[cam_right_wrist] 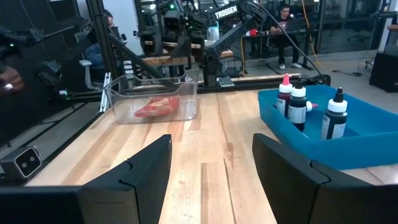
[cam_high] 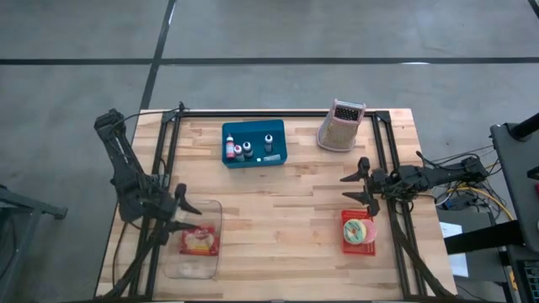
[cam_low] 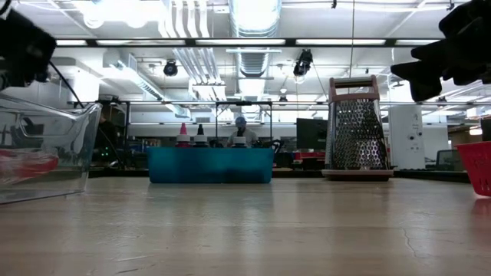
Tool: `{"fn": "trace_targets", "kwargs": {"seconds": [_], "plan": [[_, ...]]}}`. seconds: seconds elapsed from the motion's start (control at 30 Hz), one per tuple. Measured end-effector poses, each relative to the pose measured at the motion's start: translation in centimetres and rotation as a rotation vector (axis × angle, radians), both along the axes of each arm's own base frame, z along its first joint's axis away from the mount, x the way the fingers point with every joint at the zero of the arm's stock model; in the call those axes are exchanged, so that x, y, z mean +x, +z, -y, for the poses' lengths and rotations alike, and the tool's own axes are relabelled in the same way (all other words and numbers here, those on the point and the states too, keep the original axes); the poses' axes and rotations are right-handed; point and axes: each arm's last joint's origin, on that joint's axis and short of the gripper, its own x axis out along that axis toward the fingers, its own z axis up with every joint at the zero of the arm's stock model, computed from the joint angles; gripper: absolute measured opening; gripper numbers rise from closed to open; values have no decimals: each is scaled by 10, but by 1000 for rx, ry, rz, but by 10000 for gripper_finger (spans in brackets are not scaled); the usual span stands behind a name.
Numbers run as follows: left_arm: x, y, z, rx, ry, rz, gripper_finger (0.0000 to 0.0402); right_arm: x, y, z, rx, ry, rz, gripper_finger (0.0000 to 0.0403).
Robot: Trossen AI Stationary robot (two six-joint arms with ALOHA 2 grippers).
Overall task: Pick & Place Food Item
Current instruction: Return to Home Position
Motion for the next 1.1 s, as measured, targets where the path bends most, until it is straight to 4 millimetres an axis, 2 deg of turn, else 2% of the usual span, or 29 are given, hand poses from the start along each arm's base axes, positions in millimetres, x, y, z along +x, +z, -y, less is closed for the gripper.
{"fn": "trace_targets", "kwargs": {"seconds": [0.13, 0.33, 0.6, 0.83, 0.87, 0.93, 1.0, 1.1], "plan": [[3, 9, 2, 58, 0, 95, 206, 0, 2, 0, -14, 0, 18, 219], [13, 12, 0, 145, 54, 153, 206, 0, 3, 0, -34, -2, 30, 219], [17, 17, 1, 97, 81, 183, 207, 0, 5, 0, -20, -5, 50, 219], [17, 15, 1, 77, 82, 170, 207, 0, 4, 2, -39, -70, 44, 219], [17, 15, 1, 50, 86, 165, 207, 0, 4, 3, -1, -87, 45, 219], [18, 13, 4, 53, 30, 161, 206, 0, 3, 2, 88, -79, 30, 219], [18, 12, 8, 110, -94, 196, 206, 0, 2, 1, 80, -27, 18, 219], [21, 17, 6, 70, -149, 269, 207, 0, 3, 0, 79, 4, 29, 219]]}}
